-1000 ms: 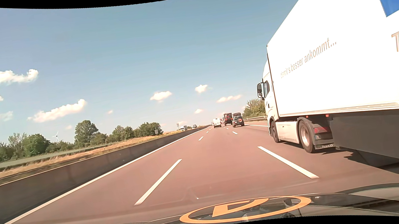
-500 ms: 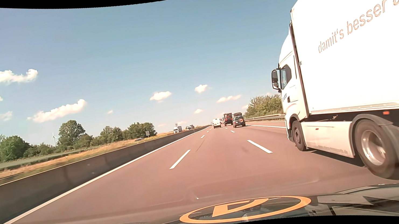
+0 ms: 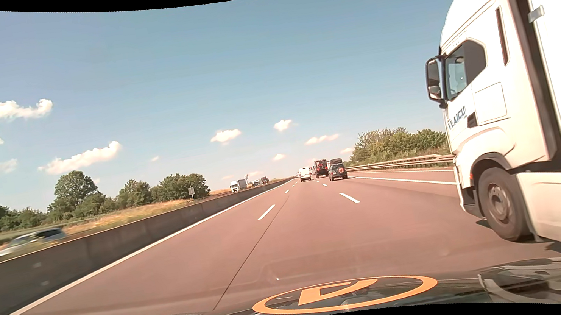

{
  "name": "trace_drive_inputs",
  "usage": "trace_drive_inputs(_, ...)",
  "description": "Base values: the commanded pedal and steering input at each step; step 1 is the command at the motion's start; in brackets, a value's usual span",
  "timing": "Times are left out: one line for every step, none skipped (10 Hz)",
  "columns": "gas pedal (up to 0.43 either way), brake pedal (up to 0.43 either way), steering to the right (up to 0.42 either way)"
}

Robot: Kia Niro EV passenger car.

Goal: Follow the waypoints while adhering to traffic rules and regulations

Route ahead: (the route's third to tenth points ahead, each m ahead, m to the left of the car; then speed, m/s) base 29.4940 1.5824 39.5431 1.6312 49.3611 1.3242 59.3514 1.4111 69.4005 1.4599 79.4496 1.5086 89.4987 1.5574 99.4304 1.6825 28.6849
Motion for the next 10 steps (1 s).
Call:
trace_drive_inputs(0.378, 0.0, -0.002)
trace_drive_inputs(0.378, 0.0, -0.001)
trace_drive_inputs(0.378, 0.0, -0.001)
trace_drive_inputs(0.378, 0.0, -0.002)
trace_drive_inputs(0.378, 0.0, -0.002)
trace_drive_inputs(0.378, 0.0, -0.001)
trace_drive_inputs(0.378, 0.0, -0.001)
trace_drive_inputs(0.378, 0.0, -0.002)
trace_drive_inputs(0.378, 0.0, -0.002)
trace_drive_inputs(0.378, 0.0, -0.002)
